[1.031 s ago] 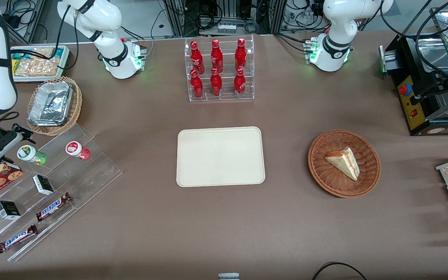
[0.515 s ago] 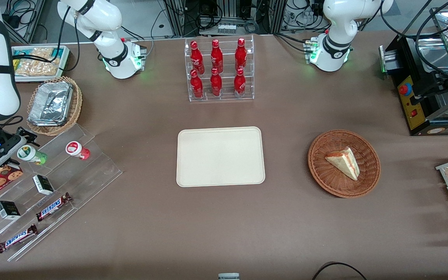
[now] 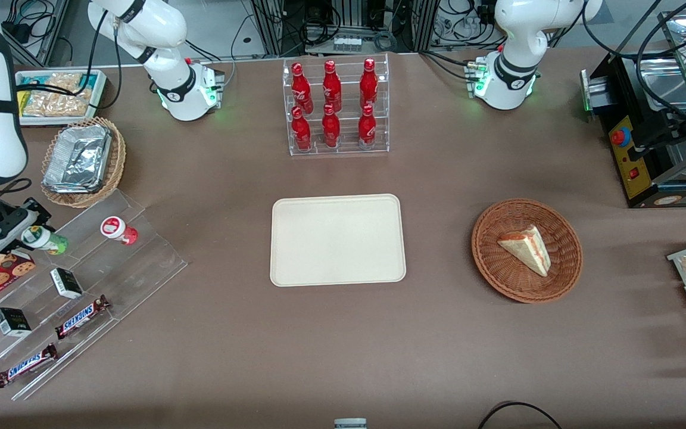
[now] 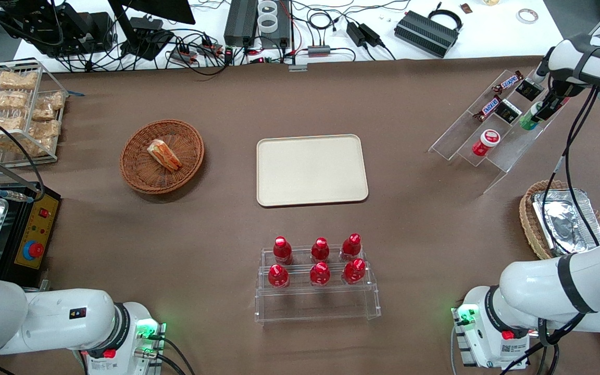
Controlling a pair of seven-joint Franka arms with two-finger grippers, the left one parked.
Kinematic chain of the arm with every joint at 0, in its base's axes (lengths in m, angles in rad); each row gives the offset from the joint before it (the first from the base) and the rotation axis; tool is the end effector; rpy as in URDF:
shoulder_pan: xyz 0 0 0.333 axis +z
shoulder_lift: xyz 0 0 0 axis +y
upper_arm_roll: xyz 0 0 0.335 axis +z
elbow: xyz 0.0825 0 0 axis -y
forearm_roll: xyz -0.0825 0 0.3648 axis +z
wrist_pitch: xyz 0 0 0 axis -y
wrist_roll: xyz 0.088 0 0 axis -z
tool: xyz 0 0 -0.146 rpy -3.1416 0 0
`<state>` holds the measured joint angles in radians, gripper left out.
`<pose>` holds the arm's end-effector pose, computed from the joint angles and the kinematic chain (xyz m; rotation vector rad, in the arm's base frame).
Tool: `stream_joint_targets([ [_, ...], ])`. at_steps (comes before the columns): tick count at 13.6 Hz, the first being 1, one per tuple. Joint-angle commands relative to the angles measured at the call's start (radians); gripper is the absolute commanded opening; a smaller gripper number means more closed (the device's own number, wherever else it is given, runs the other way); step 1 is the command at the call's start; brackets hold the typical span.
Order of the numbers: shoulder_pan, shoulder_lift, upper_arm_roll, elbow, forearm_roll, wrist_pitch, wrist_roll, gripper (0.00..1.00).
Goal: Place green gum on tray
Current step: 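Close the right gripper around the green gum jar, then lift the gum jar and carry it over the cream tray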
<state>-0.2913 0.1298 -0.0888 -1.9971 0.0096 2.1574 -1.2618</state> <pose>0.5308 -0.2102 0.3890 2.8213 1.3238 0.0291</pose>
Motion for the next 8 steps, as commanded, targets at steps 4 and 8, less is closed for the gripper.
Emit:
stream_joint_targets([
  [4, 0.052, -0.01, 0.024, 0.162, 0.003, -0.234, 0.119, 0.0],
  [8, 0.161, -0.019, 0.024, 0.17, 0.003, -0.304, 0.338, 0.0],
])
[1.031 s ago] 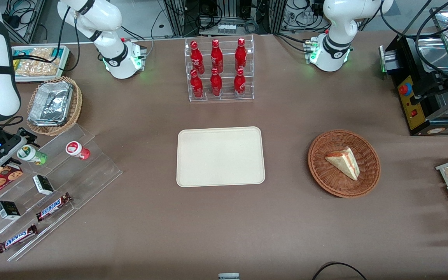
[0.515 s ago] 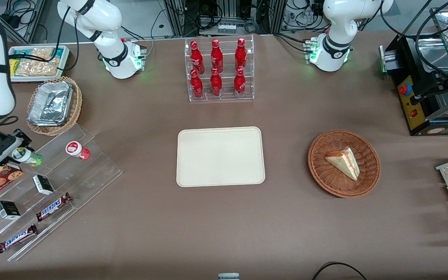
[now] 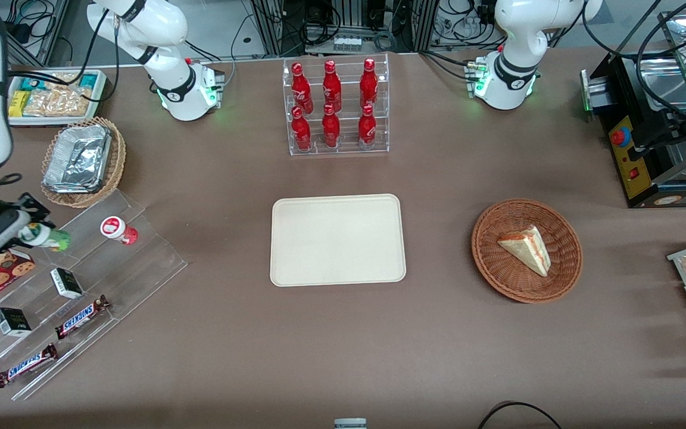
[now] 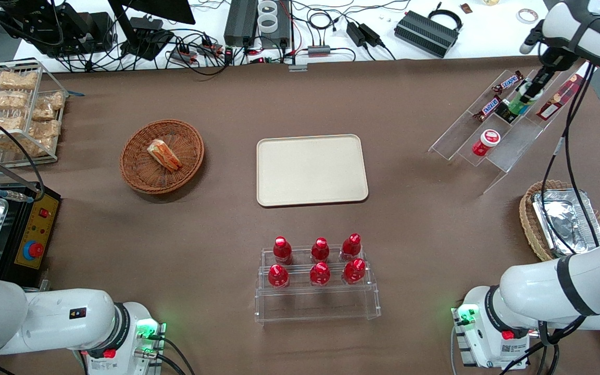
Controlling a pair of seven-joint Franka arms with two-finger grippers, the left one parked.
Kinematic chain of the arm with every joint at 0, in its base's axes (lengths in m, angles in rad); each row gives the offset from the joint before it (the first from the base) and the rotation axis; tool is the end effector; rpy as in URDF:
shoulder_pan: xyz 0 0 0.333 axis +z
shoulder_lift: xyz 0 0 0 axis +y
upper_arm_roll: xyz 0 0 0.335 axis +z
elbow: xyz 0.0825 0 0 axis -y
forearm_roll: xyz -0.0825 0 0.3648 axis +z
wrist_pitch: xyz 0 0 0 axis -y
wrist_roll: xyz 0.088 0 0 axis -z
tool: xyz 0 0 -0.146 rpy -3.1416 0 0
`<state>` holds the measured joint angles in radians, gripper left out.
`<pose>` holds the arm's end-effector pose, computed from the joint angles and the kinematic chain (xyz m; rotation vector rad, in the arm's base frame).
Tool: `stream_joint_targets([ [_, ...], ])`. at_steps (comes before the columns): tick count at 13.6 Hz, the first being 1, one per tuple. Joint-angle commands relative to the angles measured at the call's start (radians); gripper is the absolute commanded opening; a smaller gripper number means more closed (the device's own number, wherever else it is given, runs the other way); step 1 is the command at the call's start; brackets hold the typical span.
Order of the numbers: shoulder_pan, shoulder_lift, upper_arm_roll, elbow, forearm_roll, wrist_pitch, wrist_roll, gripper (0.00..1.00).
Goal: Place green gum on tray
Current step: 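Lift the gum jar and carry it over the cream tray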
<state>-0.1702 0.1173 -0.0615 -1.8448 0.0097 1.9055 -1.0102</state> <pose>0.5547 -0.1287 0.4425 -2.8760 -1.1743 0.0695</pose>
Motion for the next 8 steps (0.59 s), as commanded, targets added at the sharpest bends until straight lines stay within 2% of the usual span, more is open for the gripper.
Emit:
stream_joint_targets([
  [1, 0.081, -0.01, -0.003, 0.018, 0.003, -0.069, 0.154, 0.0],
  [8, 0.368, 0.01, -0.001, 0.019, 0.018, -0.071, 0.693, 0.0],
])
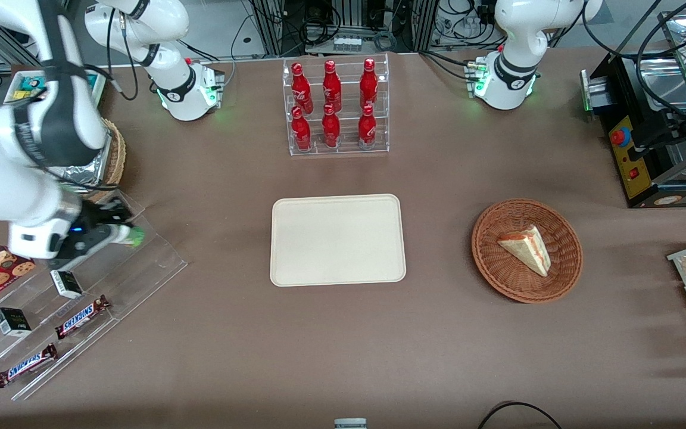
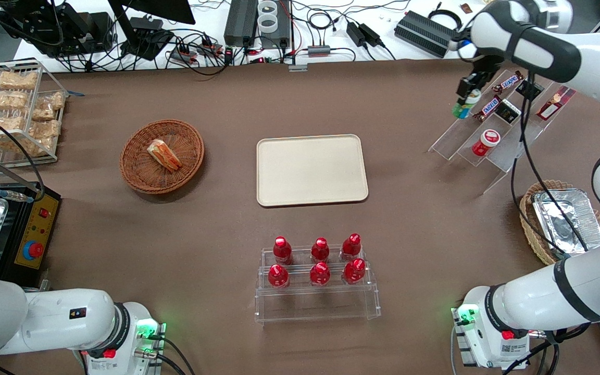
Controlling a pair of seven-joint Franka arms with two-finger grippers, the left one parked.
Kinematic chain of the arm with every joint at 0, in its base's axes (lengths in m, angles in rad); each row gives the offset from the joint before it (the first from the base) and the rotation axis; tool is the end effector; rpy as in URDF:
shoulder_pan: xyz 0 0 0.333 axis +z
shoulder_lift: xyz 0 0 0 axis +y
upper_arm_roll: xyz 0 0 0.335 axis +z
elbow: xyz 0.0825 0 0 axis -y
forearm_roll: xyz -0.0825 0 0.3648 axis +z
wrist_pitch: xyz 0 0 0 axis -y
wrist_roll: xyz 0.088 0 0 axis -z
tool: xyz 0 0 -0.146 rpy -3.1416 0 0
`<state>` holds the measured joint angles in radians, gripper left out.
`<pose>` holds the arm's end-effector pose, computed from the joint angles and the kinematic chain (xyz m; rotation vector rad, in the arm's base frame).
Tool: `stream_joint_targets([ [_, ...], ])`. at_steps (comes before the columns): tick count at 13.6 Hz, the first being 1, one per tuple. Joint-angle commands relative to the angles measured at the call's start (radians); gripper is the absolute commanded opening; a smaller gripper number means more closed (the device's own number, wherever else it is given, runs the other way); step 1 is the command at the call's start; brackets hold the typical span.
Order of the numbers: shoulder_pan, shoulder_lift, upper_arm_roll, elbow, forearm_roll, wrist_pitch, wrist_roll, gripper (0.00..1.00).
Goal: Place green gum on tray
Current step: 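Lift the gum jar and carry it over the cream tray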
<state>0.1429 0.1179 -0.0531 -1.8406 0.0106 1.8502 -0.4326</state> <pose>0.5595 0.0525 0.4399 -3.0108 -0.7993 0.1651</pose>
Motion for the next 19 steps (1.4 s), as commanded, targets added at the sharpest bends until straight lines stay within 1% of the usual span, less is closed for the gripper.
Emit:
stream_joint_targets([
  [1, 0.101, 0.026, -0.01, 0.035, 0.017, -0.005, 0.208, 0.0],
  [5, 0.249, 0.161, -0.008, 0.168, 0.022, 0.0, 0.51, 0.0],
  [7, 0.306, 0.232, -0.008, 0.227, 0.08, 0.003, 0.618, 0.0],
  [8, 0.334, 0.277, -0.008, 0.274, 0.095, 0.017, 0.679, 0.0],
  [11, 0.415, 0.4, -0.01, 0.389, 0.095, 0.063, 0.845, 0.0],
  [16, 0.521, 0.54, -0.011, 0.503, 0.094, 0.149, 1.029, 0.0],
  [19, 0.57, 0.572, -0.013, 0.509, 0.092, 0.172, 1.078, 0.0],
])
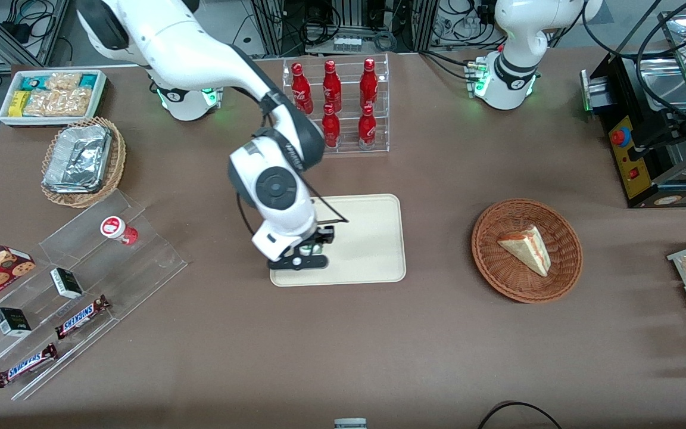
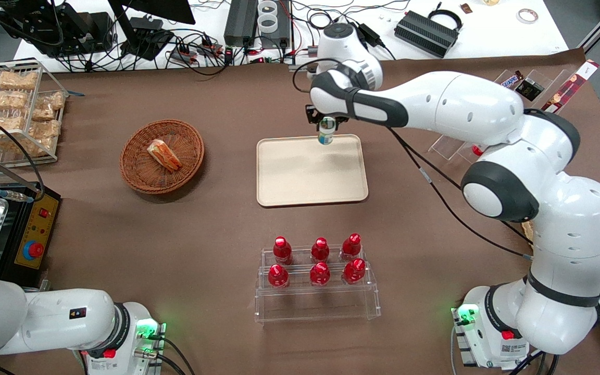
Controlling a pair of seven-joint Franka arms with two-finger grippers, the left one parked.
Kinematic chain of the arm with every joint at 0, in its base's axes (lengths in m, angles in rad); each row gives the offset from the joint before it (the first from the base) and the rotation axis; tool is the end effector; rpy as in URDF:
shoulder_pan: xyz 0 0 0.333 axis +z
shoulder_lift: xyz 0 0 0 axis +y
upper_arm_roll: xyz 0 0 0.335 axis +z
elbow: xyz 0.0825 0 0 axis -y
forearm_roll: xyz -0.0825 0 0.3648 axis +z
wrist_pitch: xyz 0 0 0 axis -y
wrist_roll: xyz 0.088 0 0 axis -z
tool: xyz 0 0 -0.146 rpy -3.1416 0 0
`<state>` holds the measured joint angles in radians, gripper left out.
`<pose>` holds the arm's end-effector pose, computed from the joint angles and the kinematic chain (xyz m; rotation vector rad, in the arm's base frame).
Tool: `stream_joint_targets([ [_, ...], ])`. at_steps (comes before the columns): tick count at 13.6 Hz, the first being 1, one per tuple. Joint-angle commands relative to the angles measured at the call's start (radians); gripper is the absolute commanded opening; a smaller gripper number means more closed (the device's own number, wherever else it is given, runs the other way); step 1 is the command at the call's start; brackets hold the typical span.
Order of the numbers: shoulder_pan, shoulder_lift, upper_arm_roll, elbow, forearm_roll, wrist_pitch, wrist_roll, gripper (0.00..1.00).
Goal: Place green gum on tray
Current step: 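Lift the gum jar and carry it over the cream tray, then lower the held gum jar onto the tray and open the right gripper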
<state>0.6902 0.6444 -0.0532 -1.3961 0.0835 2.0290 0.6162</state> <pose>0.5670 0.4378 0.3132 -3.1127 0.0094 0.0521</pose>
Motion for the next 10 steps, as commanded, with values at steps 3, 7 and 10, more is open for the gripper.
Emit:
stream_joint_targets([
  [3, 0.052, 0.067, -0.013, 0.062, 0.019, 0.004, 0.05, 0.0],
  [7, 0.075, 0.087, -0.011, 0.048, 0.022, 0.026, 0.053, 0.0],
  [10, 0.084, 0.087, -0.011, -0.015, 0.025, 0.12, 0.053, 0.0],
])
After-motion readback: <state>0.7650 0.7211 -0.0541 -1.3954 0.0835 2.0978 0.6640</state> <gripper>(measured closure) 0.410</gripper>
